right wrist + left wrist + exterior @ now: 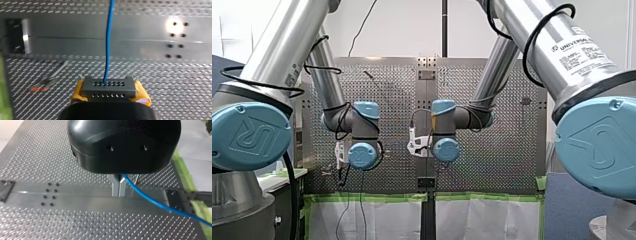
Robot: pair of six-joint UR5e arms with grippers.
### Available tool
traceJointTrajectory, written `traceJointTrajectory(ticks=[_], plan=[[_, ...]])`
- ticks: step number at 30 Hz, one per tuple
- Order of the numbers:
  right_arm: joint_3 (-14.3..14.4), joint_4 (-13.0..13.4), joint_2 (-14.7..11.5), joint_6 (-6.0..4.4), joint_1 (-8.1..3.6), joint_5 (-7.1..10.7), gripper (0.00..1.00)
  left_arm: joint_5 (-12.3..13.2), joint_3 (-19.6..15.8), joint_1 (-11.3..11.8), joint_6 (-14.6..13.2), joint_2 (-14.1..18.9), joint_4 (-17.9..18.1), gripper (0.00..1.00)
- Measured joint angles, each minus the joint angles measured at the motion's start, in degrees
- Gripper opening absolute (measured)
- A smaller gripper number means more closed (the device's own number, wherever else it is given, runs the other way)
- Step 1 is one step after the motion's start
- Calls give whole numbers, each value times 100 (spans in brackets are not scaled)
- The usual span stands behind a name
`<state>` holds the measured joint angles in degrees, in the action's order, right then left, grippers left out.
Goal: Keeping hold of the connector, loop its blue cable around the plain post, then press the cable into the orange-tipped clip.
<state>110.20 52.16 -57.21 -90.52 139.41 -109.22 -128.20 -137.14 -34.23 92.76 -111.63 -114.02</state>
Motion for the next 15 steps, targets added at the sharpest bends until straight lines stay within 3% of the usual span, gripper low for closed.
traceJointTrajectory(ticks=[4, 6, 15], plan=[[-234, -237, -232, -220, -65, 47, 0, -227, 110, 28, 11, 227, -225, 0], [-336, -337, -333, -272, -96, 69, 0, -331, 177, 41, 12, 332, -333, 0], [-824, -825, -821, -317, -186, 402, 0, -768, 609, 64, 33, 804, -804, 0]])
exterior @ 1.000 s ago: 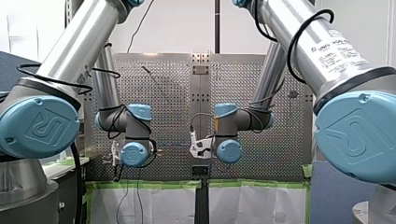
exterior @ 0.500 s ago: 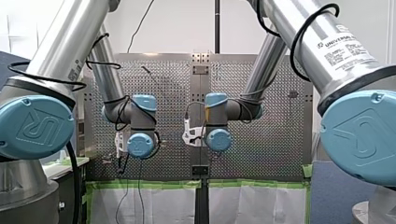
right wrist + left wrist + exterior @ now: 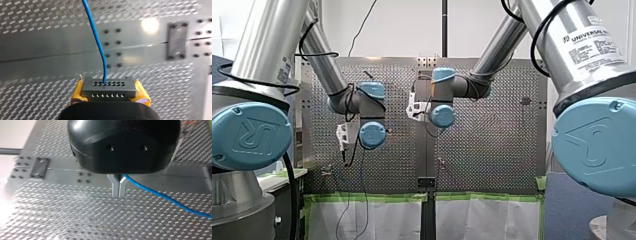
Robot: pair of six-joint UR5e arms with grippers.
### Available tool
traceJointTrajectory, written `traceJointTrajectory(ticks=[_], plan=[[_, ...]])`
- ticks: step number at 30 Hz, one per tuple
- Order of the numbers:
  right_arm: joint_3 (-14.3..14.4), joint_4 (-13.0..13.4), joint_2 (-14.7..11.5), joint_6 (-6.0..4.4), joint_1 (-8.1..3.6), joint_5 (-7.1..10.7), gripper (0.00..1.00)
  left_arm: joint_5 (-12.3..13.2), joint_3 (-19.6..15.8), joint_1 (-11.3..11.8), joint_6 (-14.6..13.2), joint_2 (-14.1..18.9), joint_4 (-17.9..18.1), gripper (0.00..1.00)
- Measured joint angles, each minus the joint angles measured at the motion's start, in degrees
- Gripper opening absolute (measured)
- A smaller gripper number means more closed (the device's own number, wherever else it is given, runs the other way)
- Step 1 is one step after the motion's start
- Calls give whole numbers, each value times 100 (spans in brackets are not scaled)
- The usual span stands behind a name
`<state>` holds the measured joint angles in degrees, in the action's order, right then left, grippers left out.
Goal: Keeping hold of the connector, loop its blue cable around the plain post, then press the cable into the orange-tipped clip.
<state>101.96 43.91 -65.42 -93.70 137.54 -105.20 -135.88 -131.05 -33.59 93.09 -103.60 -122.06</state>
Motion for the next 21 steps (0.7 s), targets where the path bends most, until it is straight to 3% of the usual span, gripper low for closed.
traceJointTrajectory(ticks=[13, 21], plan=[[-712, -723, -723, -9, -210, 464, 0, -681, 746, 16, 36, 747, -748, 0], [-911, -1121, -1121, -10, -303, 592, 0, -806, 1174, 77, -29, 1176, -1176, 0]])
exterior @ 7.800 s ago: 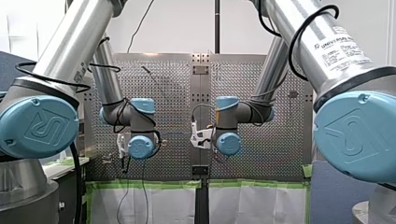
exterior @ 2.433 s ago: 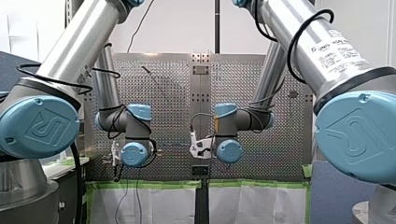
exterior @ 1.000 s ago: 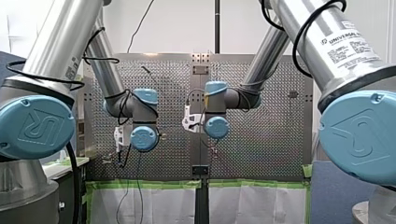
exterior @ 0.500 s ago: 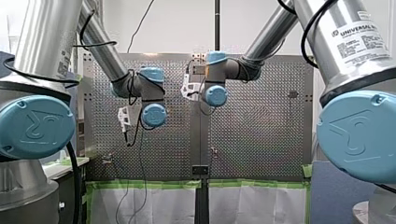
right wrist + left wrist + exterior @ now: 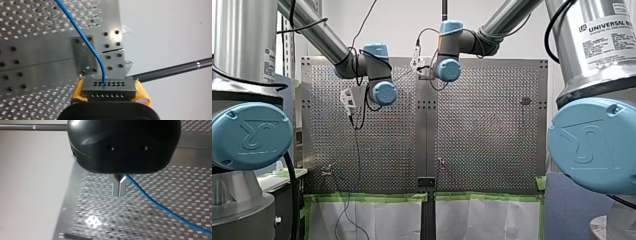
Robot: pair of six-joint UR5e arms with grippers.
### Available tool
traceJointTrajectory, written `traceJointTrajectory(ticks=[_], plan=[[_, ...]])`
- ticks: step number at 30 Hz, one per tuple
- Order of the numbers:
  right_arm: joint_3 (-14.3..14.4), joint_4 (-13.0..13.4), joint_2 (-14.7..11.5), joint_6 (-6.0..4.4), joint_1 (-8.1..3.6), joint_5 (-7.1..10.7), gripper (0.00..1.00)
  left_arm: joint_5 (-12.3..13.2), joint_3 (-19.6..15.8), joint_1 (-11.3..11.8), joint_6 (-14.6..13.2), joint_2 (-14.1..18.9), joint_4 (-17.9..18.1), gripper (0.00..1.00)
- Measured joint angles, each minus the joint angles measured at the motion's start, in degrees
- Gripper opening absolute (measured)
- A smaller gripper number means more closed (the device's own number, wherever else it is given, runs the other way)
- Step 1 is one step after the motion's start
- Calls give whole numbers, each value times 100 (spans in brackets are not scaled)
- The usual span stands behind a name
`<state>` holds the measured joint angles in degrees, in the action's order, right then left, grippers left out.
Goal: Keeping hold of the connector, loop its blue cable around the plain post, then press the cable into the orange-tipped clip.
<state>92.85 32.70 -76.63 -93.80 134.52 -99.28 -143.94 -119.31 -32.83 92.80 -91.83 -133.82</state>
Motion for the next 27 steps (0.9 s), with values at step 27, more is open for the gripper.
traceJointTrajectory(ticks=[27], plan=[[-658, -1301, 272, -124, -232, 768, 0, 478, 1535, 561, -673, 1440, -1535, 0]])
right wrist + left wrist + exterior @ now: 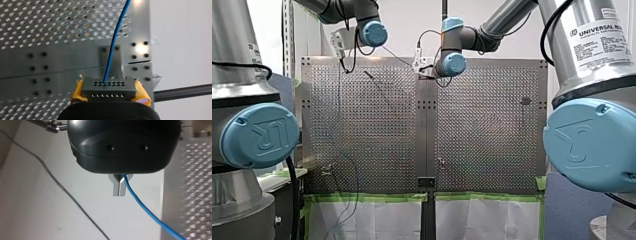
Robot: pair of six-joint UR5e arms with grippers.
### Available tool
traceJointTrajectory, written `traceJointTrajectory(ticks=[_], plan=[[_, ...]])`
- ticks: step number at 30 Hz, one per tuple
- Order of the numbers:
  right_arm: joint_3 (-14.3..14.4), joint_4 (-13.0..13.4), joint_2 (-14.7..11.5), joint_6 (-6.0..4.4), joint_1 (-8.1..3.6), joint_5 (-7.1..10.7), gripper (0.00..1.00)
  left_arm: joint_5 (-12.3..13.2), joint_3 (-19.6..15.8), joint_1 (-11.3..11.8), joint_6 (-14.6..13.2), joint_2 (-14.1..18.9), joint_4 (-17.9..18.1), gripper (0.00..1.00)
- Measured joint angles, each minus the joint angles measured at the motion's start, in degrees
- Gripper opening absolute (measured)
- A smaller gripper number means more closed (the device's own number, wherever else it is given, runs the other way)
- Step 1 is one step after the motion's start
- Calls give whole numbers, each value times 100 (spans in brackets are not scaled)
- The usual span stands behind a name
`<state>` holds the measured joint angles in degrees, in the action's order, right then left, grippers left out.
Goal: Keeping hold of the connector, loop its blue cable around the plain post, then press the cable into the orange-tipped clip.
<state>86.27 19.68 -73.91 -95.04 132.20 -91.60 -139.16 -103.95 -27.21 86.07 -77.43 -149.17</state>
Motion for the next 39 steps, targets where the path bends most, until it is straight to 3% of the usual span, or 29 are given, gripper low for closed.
traceJointTrajectory(ticks=[8, 19, 31, 39], plan=[[-399, -24, 4, -24, -26, 93, 0, 388, 424, 390, 58, -107, -425, 0], [-824, -13, 10, -25, -36, 278, 0, 1026, 1066, 1030, 299, -666, -1065, 0], [-951, 33, 124, -25, -47, 376, 0, 1693, 1692, 1695, 648, -1076, -1729, 0], [-978, 118, 286, -23, -49, 436, 0, 2131, 1762, 2135, 770, -1386, -1855, 0]])
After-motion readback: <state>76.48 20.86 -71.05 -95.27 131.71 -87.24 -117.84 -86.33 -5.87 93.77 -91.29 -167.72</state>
